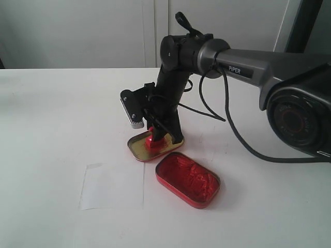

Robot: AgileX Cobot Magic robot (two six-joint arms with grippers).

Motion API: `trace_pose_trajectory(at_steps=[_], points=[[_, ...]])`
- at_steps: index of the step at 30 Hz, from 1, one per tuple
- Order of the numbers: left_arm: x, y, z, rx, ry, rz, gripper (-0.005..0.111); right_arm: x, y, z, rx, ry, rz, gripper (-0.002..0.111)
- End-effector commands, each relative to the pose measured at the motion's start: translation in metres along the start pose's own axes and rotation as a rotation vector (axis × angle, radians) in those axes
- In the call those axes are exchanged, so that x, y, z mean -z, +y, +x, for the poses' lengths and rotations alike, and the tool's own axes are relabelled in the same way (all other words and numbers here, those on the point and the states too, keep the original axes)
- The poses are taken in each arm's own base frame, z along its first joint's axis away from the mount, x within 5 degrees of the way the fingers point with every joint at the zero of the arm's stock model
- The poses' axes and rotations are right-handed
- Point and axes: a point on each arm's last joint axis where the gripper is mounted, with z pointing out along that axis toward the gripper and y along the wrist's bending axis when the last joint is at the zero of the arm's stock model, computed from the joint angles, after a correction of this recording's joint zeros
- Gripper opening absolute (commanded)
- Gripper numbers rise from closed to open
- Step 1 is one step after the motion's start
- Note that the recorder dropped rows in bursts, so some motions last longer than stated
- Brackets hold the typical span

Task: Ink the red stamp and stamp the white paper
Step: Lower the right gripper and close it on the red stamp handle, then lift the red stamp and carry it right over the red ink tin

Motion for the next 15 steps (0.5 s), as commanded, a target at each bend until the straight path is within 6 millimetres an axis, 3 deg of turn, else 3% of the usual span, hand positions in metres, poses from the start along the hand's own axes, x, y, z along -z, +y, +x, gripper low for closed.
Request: trace_pose_trajectory(at_steps=[1,9,15], points=[[-0.0012,-0.0007,0.0028,0.0,0.006,0.007,0.0,-0.0031,0.0014,0.0004,0.003,-0.004,-0.011,0.036],[-0.0012,-0.0007,0.0028,0.0,0.006,0.007,0.0,-0.0091,0.0023,0.0016,-0.03,-0.003,-0.024,0.036],[-0.0012,-0.0007,0.0028,0.0,0.006,0.007,0.0,-0.0091,0.0028,0.0016,-0.064,-0.002,-0.029,0.019]])
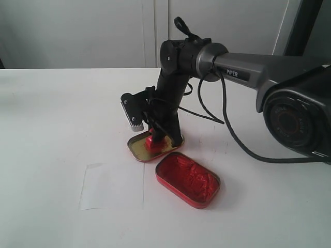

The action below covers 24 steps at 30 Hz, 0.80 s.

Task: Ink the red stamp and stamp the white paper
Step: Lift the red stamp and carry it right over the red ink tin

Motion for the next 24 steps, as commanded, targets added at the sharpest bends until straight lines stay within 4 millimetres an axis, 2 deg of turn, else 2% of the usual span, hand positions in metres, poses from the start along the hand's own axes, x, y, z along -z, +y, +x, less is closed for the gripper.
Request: trace_pose_trajectory(at_steps=[1,6,11,24], points=[[-0.001,-0.001,0.003,0.0,0.006,0.007,0.0,0.0,0.001,0.0,-0.044,-0.005,-0.009,0.017],[-0.001,-0.001,0.003,0.0,0.006,0.007,0.0,0.013,-0.001,-0.003,-0.128,-0.01,0.02,0.0],[-0.001,-0.001,0.003,0.0,0.006,0.007,0.0,0.026,-0.003,-0.005,-0.255,-0.019,0.046,0.0],[-0.001,-0.001,0.003,0.0,0.006,0.007,0.0,0.064,-0.006,-0.013,-0.728,-0.082,0.124,0.0]])
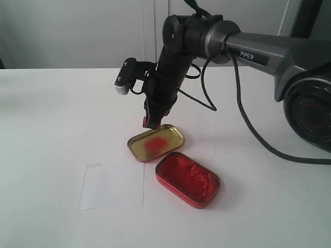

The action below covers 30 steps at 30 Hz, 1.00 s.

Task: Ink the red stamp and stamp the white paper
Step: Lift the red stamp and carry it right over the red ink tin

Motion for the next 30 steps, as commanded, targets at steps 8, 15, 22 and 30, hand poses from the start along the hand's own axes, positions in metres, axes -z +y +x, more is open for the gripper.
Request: trace_pose_trajectory(at_steps=[8,15,22,30], points=[[-0.001,-0.001,0.003,0.0,0.006,0.007,0.0,0.024,-0.001,-0.008,-0.382,-0.061,0.033,0.0],[-0.001,-0.001,0.003,0.0,0.006,0.007,0.0,0.024,0.0,-0.006,-0.533,-0.049,0.023,0.0],[-0.001,-0.001,0.003,0.0,0.006,0.007,0.0,0.026,0.004,-0.004,-0.618,-0.008,-0.004,0.0],[-0.001,-0.001,0.003,0.0,0.006,0.007,0.0,0.038,0.006,-0.005,-0.711,-0.012,-0.004,0.0]])
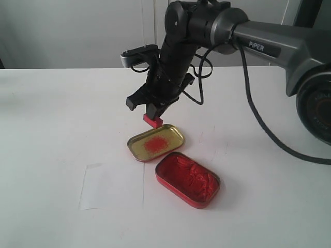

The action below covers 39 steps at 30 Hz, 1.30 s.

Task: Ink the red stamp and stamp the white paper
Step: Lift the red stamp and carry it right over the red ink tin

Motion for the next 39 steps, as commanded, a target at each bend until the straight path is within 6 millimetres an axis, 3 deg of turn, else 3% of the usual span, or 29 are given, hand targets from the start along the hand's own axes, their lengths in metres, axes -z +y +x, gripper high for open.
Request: trace_pose_trajectory(at_steps=[1,13,20,39], points=[[-0.001,-0.001,0.003,0.0,0.006,0.007,0.0,0.014,0.002,-0.001,-0.046,-0.02,0.001,0.0],[-0.001,-0.001,0.003,0.0,0.006,0.007,0.0,0.021,0.006,0.008,-0.082,0.057,-0.016,0.0],[-0.001,-0.001,0.003,0.0,0.006,0.007,0.0,0.043,0.011,0.015,-0.088,0.038,-0.013,0.0],[-0.001,-0.001,0.003,0.0,0.006,0.007,0.0,0.079,0.024,0.087,-0.078,0.108,0.039,0.0]])
